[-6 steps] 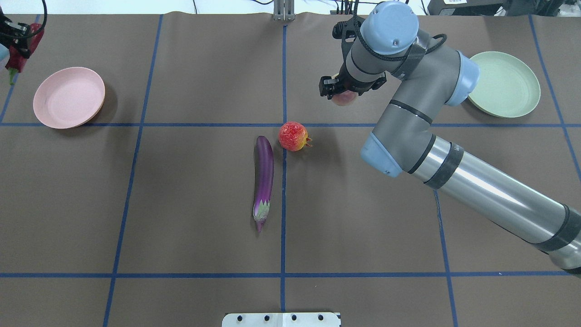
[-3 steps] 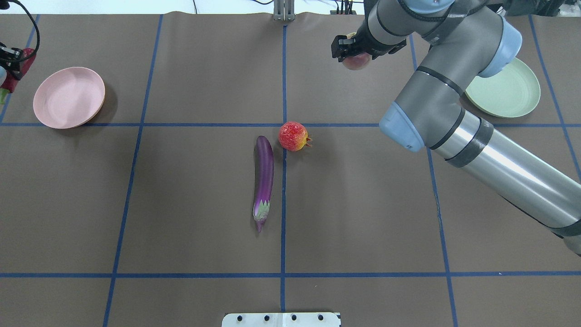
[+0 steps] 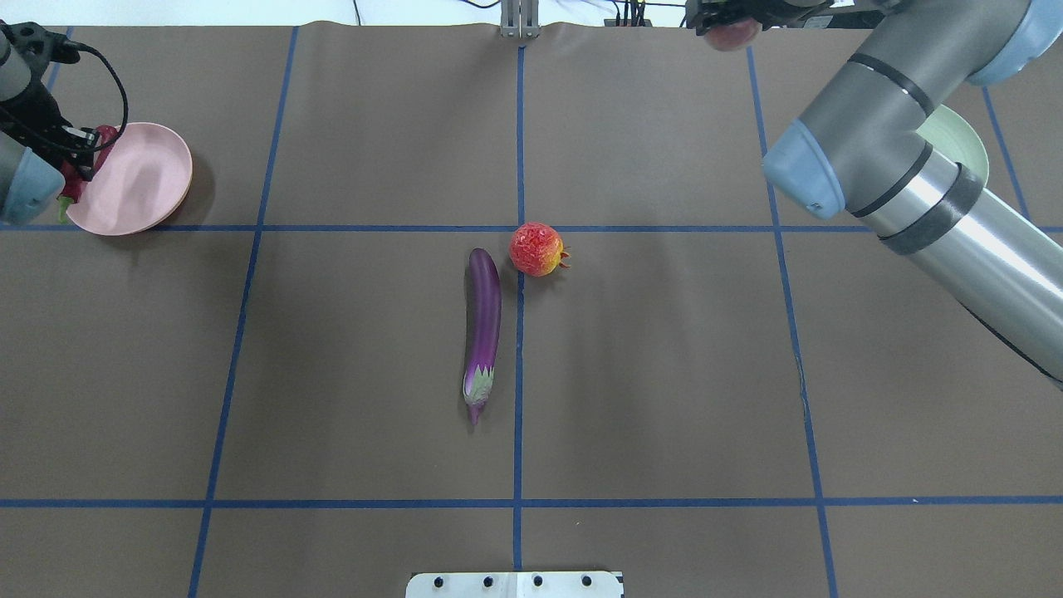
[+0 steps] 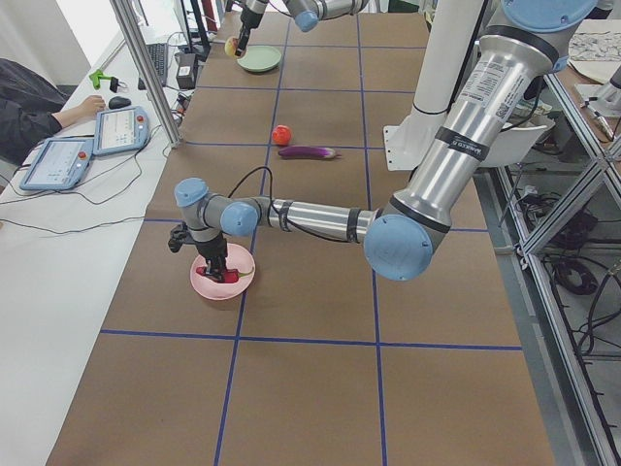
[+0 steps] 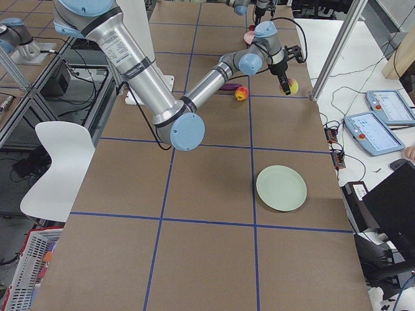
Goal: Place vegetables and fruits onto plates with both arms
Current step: 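Lower chili onto pink plate while right gripper lifts the peach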
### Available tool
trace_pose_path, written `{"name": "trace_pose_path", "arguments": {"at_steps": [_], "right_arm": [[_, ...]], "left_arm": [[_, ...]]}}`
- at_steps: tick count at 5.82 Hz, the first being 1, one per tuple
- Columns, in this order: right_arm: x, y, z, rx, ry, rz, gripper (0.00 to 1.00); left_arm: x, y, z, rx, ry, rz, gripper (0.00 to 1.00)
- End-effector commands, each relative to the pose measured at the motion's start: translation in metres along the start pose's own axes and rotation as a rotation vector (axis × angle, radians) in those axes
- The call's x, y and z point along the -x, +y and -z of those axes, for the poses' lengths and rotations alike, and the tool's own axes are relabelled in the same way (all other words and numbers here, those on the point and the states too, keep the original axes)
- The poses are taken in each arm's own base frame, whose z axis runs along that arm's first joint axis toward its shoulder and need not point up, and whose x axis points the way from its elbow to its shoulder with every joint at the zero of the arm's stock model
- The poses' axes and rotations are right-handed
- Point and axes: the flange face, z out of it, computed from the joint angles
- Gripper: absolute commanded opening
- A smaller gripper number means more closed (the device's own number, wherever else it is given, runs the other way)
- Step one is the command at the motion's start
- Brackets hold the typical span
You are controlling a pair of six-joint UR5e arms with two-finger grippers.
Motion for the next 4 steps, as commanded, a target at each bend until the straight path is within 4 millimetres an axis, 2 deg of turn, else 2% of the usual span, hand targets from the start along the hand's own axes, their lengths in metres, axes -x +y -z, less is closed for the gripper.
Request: {"name": "trace_pose_path", "arguments": {"at_steps": [1, 2, 3, 4], "right_arm": [[-0.079, -0.013, 0.012, -0.034, 0.076, 0.02, 0.0], [-0.109, -0.02, 0.014, -0.043, 0.121, 0.094, 0.0], [-0.128, -0.023, 0.014, -0.057, 0.159, 0.104, 0.0], [-0.144, -0.021, 0.002, -0.065, 0.229, 0.115, 0.0]], "left_arm": [[-0.004, 0.008, -0.025, 0.004, 0.001, -0.023, 0.74], [-0.002, 0.012, -0.022, -0.005, 0.004, -0.025, 1.0], [-0.012, 0.007, 0.0, -0.046, 0.02, -0.034, 1.0], [0.004, -0.001, 0.039, -0.103, 0.032, -0.01, 1.0]]}}
